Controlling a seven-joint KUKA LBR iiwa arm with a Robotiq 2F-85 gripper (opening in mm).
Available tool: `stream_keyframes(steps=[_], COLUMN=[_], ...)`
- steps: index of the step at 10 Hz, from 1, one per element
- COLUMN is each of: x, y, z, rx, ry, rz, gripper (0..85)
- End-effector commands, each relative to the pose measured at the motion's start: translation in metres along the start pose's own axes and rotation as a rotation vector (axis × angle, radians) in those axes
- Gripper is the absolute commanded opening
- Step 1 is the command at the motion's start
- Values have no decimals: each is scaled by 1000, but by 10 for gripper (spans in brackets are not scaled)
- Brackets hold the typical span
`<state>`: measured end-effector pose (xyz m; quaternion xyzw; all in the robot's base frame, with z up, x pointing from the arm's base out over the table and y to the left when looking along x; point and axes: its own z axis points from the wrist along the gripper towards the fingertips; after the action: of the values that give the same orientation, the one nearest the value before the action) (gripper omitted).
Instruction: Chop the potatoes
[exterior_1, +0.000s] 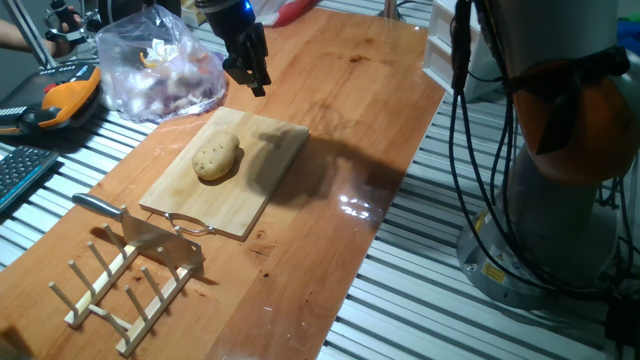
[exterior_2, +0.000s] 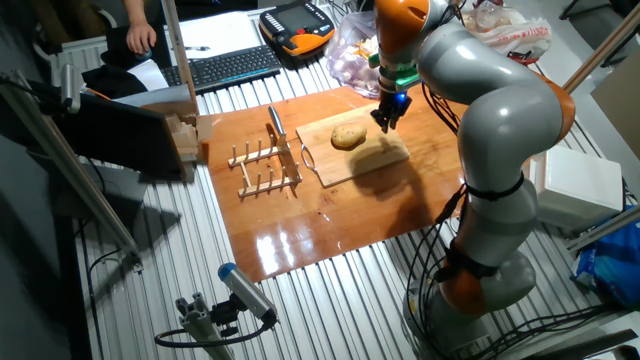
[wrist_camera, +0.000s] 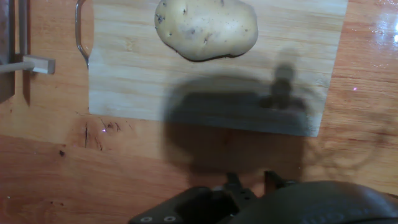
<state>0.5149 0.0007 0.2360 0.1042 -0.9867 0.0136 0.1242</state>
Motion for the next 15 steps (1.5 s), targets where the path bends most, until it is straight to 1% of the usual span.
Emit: stream_keyframes(steps=[1,6,15], x=[0,0,0], y=[0,0,0], z=[0,0,0], rx=[0,1,0], ry=[0,2,-1], rz=[0,30,39], gripper=[0,0,0])
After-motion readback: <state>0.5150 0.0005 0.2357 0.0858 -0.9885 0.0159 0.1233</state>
